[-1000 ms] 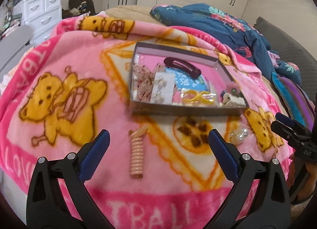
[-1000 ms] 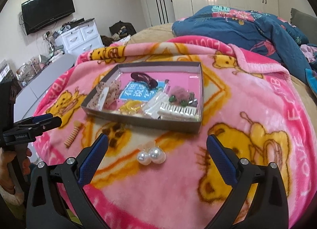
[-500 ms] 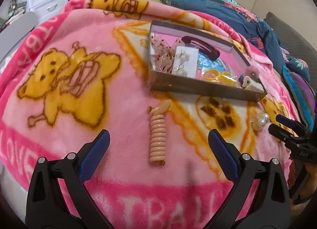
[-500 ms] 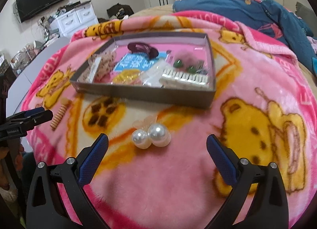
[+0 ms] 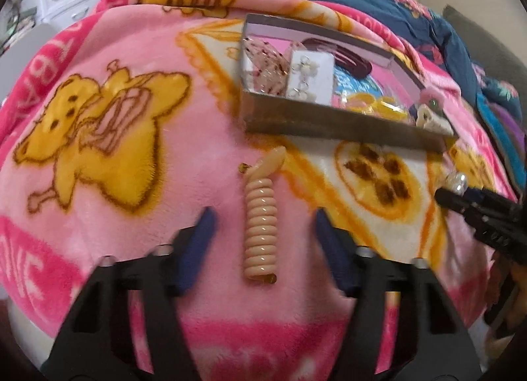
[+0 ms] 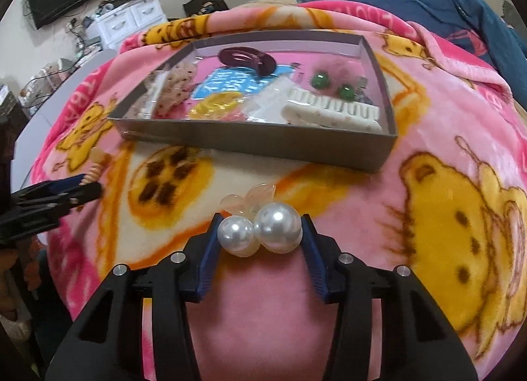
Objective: Organize jewelry
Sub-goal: 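Grasp the peach spiral hair tie with left tool while right tool grasps the pearl earrings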
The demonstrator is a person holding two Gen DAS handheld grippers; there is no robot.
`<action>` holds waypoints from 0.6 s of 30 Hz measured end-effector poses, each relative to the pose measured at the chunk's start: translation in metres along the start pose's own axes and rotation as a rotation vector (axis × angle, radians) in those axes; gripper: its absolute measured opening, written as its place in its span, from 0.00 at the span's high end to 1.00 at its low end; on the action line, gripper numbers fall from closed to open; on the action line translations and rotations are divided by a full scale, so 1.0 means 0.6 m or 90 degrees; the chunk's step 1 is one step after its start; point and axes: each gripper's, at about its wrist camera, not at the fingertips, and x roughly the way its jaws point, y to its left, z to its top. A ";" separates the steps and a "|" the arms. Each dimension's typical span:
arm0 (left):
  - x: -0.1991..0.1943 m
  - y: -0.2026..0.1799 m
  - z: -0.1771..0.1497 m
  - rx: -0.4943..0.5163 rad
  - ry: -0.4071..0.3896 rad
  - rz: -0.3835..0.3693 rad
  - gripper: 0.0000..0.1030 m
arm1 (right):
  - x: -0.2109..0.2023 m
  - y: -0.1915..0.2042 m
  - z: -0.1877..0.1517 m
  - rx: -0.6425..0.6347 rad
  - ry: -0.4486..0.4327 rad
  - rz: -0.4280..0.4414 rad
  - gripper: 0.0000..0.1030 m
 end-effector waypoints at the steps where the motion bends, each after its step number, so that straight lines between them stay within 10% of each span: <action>1: -0.002 -0.002 -0.001 0.004 -0.002 -0.006 0.68 | -0.003 0.006 -0.001 -0.007 0.002 0.010 0.56; 3: -0.008 -0.006 -0.005 0.004 -0.005 -0.034 0.90 | -0.011 0.021 -0.002 -0.025 0.001 0.031 0.56; 18: -0.068 -0.029 0.006 0.004 -0.046 -0.088 0.90 | -0.061 0.076 0.008 -0.057 -0.032 0.093 0.56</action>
